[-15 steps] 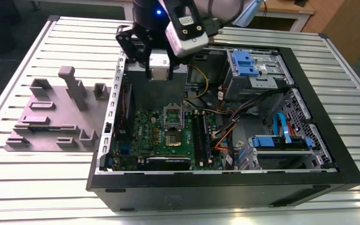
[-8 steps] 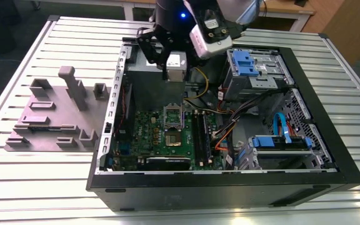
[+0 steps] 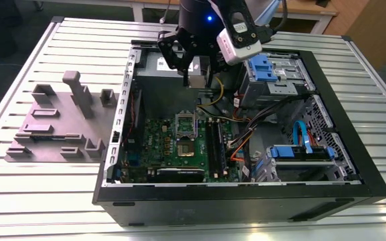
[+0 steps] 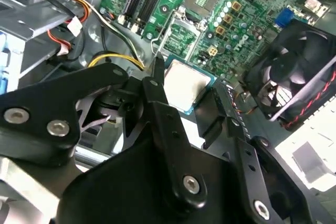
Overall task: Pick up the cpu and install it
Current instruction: 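Place the cpu into insertion slot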
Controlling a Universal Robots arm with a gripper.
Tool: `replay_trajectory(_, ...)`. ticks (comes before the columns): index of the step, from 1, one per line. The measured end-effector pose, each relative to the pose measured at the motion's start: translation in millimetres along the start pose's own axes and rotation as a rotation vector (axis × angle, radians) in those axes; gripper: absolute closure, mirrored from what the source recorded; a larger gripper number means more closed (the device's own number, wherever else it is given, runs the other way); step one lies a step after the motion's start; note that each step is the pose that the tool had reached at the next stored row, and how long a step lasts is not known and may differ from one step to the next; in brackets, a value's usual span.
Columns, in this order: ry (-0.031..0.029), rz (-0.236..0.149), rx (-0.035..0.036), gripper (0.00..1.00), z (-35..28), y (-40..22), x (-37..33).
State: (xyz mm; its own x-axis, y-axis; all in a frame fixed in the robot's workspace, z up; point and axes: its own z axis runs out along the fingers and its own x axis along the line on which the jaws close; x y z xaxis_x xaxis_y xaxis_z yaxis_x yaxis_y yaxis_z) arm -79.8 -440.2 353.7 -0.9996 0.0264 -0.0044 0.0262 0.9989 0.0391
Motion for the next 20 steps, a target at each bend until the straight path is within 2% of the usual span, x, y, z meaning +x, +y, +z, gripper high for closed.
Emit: replay_trajectory(20, 0.0002, 0.000, 0.0002, 0.53, 2.5, -1.2, -0.7)
